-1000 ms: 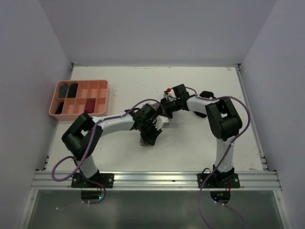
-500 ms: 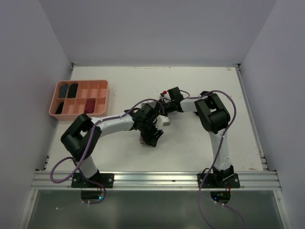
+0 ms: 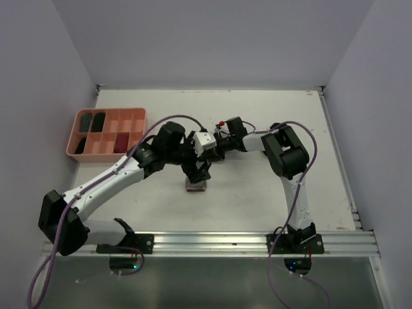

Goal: Roll the underwear
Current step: Fold the underwear

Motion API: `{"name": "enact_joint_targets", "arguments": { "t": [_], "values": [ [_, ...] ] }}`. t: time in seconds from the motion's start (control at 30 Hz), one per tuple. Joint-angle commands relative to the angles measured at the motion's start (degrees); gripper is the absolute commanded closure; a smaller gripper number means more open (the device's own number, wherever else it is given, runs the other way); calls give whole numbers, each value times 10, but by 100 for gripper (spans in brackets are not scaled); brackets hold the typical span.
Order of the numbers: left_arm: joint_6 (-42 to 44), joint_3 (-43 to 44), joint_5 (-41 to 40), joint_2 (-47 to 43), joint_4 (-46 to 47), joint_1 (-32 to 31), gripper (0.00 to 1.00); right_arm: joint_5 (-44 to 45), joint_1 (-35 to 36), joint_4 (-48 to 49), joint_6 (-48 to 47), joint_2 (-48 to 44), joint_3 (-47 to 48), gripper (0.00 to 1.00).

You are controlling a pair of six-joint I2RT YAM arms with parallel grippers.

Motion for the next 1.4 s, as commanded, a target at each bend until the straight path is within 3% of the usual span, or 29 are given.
{"name": "enact_joint_targets", "arguments": {
  "t": [0.0,0.03,0.07,0.13,0.2,0.23,0.33,0.43,0.63,0.77,0.9,1.0,1.1,1.17,1.2,1.37],
  "values": [
    [-27,-37,103,14,39,108,11,18,-5,70,56,-8,-30,83],
    [-39,-51,136,25,57,136,28,20,-7,72,56,-11,-32,83],
    [-48,-57,172,37,62,179,36,23,-8,71,55,-12,-34,83],
    [-70,-67,280,87,83,202,54,27,-10,75,59,-14,-37,83],
    [-118,-79,359,132,116,210,62,28,-14,102,77,-13,-42,83],
    [-145,-95,378,139,193,210,65,30,-14,111,83,-10,-45,83],
    [-247,-153,400,168,347,210,67,31,-17,121,86,-10,-45,83],
    [-288,-174,393,221,386,209,69,35,-18,119,84,-14,-46,83],
    [-272,-163,273,337,320,220,73,43,-21,134,93,-18,-38,82],
    [-261,-136,263,405,299,217,77,41,-27,132,85,-41,-12,75],
    [-253,-139,258,400,297,216,76,50,-32,71,37,-78,57,68],
    [-244,-143,250,385,296,216,76,67,-26,54,26,-103,63,60],
    [-240,-147,246,374,298,216,75,69,-13,22,10,-114,65,59],
    [-242,-151,248,368,301,216,75,72,-7,18,17,-116,57,62],
    [-243,-151,248,365,303,217,75,76,-3,16,25,-117,41,69],
    [-249,-163,262,347,325,217,75,75,4,42,83,-103,-18,88]
  ]
}}
